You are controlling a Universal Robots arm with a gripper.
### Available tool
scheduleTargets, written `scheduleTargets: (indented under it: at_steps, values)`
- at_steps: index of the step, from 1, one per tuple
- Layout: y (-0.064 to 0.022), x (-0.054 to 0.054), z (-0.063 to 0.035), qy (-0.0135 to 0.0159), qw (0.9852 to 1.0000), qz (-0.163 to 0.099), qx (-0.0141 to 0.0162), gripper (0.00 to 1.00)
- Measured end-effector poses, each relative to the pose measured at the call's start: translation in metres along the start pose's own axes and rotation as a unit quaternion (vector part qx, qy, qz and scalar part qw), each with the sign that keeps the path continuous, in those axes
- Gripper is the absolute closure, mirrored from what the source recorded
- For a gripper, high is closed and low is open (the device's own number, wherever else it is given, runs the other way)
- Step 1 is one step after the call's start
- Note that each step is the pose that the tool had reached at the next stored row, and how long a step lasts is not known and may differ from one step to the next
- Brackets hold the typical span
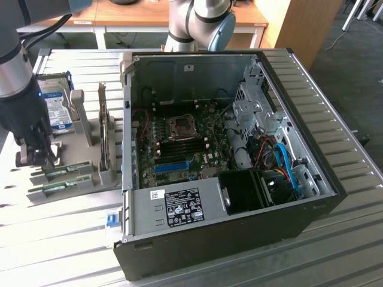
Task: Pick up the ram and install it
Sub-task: 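Pick up the ram and move it above insertion slot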
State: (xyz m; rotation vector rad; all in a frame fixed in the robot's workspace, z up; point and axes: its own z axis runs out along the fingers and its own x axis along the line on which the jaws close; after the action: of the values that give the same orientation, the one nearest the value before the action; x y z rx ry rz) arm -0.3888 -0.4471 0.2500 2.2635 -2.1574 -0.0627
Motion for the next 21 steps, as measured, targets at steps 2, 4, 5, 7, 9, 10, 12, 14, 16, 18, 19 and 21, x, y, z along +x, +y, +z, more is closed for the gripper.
scheduleTargets:
  at_steps: [2, 4, 5, 7, 9, 10, 12, 14, 16, 18, 19, 21]
  values:
    - [0.0, 0.0, 0.0, -0.0001, 1.0, 0.0, 0.0, 0.76]
    - [0.0, 0.0, 0.0, -0.0001, 1.0, 0.0, 0.0, 0.76]
    - [0.0, 0.0, 0.0001, -0.0001, 1.0, 0.0, 0.0001, 0.76]
    - [0.0, 0.0, 0.0014, -0.0001, 1.0, 0.0, 0.0001, 0.76]
    - [-0.0001, 0.001, 0.0036, 0.0, 1.0, 0.0, 0.0, 0.76]
    - [-0.0001, 0.001, 0.0049, 0.0, 1.0, 0.0, 0.0, 0.76]
    - [-0.0002, 0.001, 0.008, 0.0, 1.0, 0.0, 0.0, 0.76]
    - [-0.0004, 0.001, 0.0115, -0.0001, 1.0, 0.0, 0.0001, 0.76]
    - [-0.0005, 0.001, 0.0146, 0.0, 1.0, 0.0, 0.0001, 0.76]
    - [-0.0006, 0.001, 0.0166, -0.0001, 1.0, 0.0, 0.0001, 0.76]
    - [-0.0006, 0.001, 0.0173, -0.0001, 1.0, 0.0, 0.0001, 0.76]
    - [-0.0006, 0.001, 0.0175, 0.0, 1.0, 0.0, -0.0001, 0.76]
